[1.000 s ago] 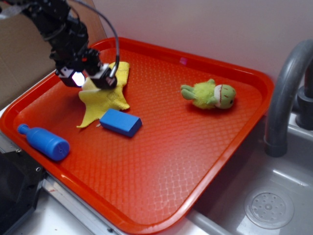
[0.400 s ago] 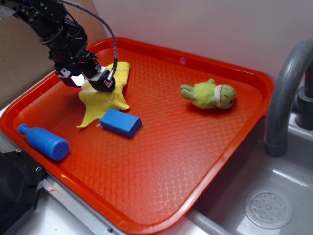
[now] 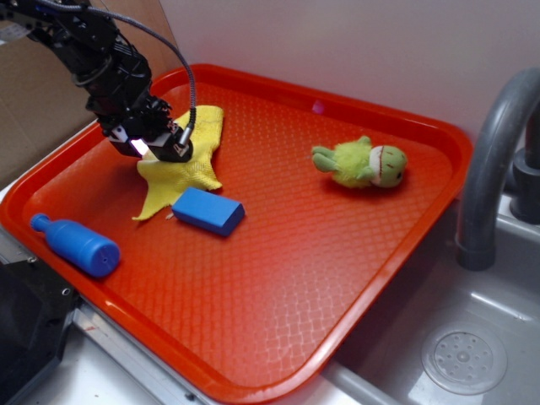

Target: Grab the yellow cloth.

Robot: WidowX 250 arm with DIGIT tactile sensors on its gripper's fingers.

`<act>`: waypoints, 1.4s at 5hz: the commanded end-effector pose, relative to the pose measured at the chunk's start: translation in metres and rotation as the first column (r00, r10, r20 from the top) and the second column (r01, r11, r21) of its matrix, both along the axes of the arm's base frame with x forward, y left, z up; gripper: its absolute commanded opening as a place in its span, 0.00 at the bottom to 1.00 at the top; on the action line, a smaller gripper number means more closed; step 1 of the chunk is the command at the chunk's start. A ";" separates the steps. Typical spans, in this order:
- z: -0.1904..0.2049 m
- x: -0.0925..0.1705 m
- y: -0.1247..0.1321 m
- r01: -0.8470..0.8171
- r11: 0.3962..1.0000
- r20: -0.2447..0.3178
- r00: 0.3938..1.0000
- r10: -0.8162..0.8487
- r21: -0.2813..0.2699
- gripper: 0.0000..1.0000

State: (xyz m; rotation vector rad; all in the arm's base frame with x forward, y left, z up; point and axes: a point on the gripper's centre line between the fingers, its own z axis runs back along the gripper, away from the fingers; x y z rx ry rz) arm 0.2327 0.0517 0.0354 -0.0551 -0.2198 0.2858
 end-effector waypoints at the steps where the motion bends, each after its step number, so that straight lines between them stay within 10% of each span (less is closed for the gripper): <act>1: -0.004 0.004 0.002 0.018 1.000 0.018 1.000 -0.018 0.018 0.00; 4: 0.006 0.001 0.001 0.022 1.000 0.045 0.999 -0.022 0.018 0.00; 7: 0.156 0.013 -0.022 -0.137 0.991 0.035 0.990 0.137 -0.010 0.00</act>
